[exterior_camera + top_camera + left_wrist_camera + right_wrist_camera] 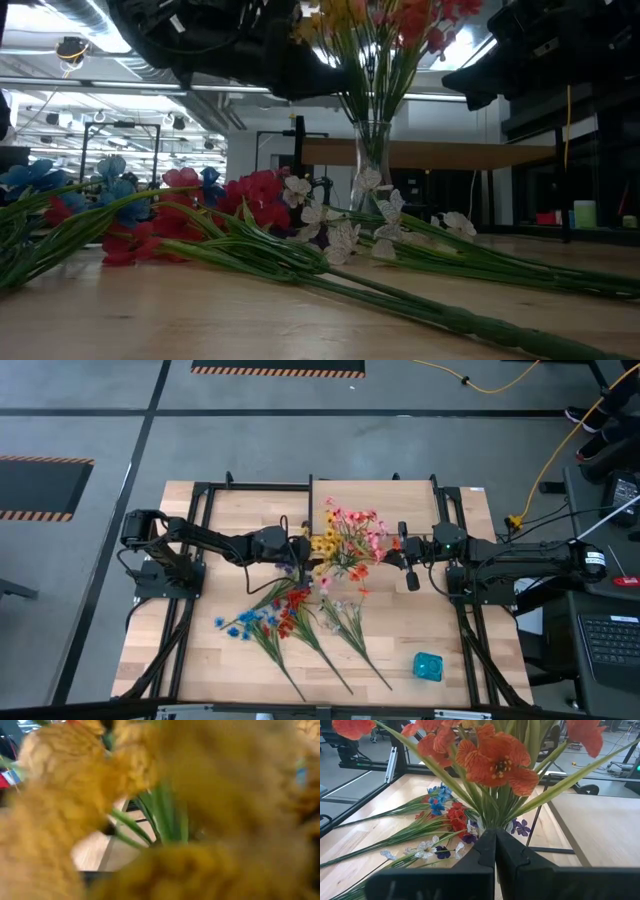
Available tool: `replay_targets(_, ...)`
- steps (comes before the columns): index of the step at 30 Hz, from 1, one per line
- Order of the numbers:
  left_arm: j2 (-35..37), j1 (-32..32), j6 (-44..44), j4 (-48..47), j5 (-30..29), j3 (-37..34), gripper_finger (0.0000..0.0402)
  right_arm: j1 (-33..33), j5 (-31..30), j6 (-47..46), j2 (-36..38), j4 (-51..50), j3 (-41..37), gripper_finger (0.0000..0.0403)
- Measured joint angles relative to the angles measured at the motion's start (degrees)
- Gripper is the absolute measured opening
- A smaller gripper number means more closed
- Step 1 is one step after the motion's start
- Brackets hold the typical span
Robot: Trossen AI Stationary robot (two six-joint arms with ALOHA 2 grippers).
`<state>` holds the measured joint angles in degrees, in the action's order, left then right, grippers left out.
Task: Pick and place flowers into a vace then onto a shelf
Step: Put the yellow flowers into the transparent vase
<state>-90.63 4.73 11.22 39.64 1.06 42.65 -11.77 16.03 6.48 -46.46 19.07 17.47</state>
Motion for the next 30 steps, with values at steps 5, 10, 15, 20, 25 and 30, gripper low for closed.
replay_targets(5,0.0,0.0,0.0,0.3,0.0,0.1,0.001,0.0,0.0,0.0,0.0,0.0,0.0,0.0005)
replay_targets(10,0.0,0.0,0.1,-3.2,0.0,2.7,0.0009,0.0,0.0,0.0,0.0,0.0,0.0,0.0005)
replay_targets(15,0.0,0.0,0.1,-12.1,0.0,6.4,0.0006,0.0,0.0,0.0,0.0,0.0,0.0,0.0005)
replay_targets(20,0.0,0.0,0.0,-13.9,0.0,7.2,0.0006,0.0,0.0,0.0,0.0,0.0,0.0,0.0005)
replay_targets(25,-0.6,0.6,-0.9,-13.8,0.1,7.3,0.0006,0.0,0.0,0.0,0.0,0.0,0.0,0.0005)
replay_targets(30,-2.0,0.7,-1.4,-14.1,0.0,7.2,0.0006,0.0,0.0,0.0,0.0,0.0,0.0,0.0005)
